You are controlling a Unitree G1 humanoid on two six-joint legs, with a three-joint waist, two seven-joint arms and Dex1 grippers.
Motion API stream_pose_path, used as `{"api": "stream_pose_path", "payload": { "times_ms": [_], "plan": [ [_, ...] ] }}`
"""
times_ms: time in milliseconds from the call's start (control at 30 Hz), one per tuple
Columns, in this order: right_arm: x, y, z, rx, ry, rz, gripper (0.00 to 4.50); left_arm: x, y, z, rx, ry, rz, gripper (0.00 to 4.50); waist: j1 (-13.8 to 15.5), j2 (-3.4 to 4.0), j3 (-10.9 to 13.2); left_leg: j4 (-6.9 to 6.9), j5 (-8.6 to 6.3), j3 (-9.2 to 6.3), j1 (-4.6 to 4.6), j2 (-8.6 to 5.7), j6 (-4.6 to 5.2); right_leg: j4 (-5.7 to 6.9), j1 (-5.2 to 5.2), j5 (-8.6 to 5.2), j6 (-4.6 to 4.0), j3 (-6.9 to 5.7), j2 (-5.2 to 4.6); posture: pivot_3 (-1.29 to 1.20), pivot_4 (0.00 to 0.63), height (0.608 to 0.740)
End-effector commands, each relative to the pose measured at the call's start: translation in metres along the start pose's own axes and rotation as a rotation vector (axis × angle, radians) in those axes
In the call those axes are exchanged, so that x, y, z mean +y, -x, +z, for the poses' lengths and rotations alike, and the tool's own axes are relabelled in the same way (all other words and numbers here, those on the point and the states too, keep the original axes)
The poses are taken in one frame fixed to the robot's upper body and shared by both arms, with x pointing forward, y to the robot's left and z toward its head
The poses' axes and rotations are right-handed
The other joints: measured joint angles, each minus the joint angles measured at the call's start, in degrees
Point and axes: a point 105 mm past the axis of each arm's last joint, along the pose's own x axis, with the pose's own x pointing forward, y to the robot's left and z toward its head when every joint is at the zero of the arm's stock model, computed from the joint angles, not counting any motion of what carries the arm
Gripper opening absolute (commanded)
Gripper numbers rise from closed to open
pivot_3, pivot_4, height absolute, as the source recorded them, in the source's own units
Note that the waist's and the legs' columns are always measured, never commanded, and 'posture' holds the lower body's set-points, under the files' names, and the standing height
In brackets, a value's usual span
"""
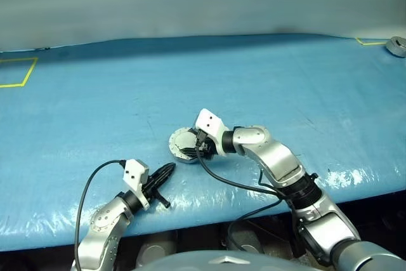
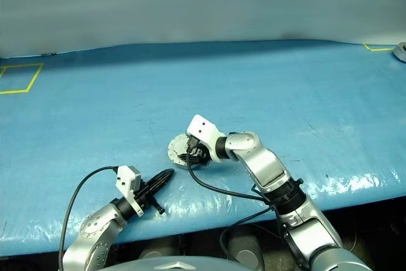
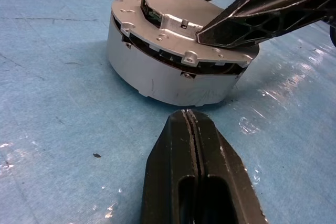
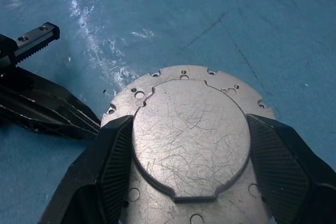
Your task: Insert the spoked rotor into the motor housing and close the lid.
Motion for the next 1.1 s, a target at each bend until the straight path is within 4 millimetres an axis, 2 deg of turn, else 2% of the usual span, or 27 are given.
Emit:
{"api": "stream_pose_path", "payload": {
  "times_ms": [33, 433, 700, 1100],
  "plan": [
    [0.002, -0.002, 0.003, -0.027, 0.030, -0.004, 3.03, -0.001, -0.001, 0.003, -0.018, -0.014, -0.010, 0.00, -0.06, 0.00, 0.00, 0.00, 0.00, 0.00, 0.00, 0.00, 0.00, 0.01, 0.00, 0.00, 0.00, 0.00, 0.00, 0.00, 0.150, 0.740],
    [0.001, -0.004, -0.020, 0.042, 0.054, 0.004, 3.03, -0.002, -0.001, 0.003, -0.018, -0.009, -0.007, 0.00, -0.37, 0.01, -0.01, 0.08, 0.02, 0.01, 0.05, 0.01, -0.02, 0.05, 0.06, -0.03, 0.12, 0.00, 0.02, 0.00, 0.150, 0.740],
    [-0.002, -0.001, -0.024, 0.071, 0.034, 0.006, 3.03, -0.003, -0.001, 0.002, -0.019, -0.005, -0.009, 0.00, -0.30, 0.01, -0.04, 0.09, 0.02, 0.01, 0.06, 0.00, -0.02, 0.05, 0.09, 0.02, 0.07, 0.01, 0.00, 0.00, 0.150, 0.740],
    [-0.003, -0.009, -0.031, 0.093, 0.030, -0.038, 3.03, -0.003, 0.000, 0.001, -0.017, -0.004, -0.004, 0.00, -0.52, 0.06, -0.11, 0.10, 0.05, 0.02, 0.17, 0.05, -0.06, 0.11, 0.14, -0.03, 0.14, 0.02, 0.04, 0.00, 0.150, 0.740]
  ]
}}
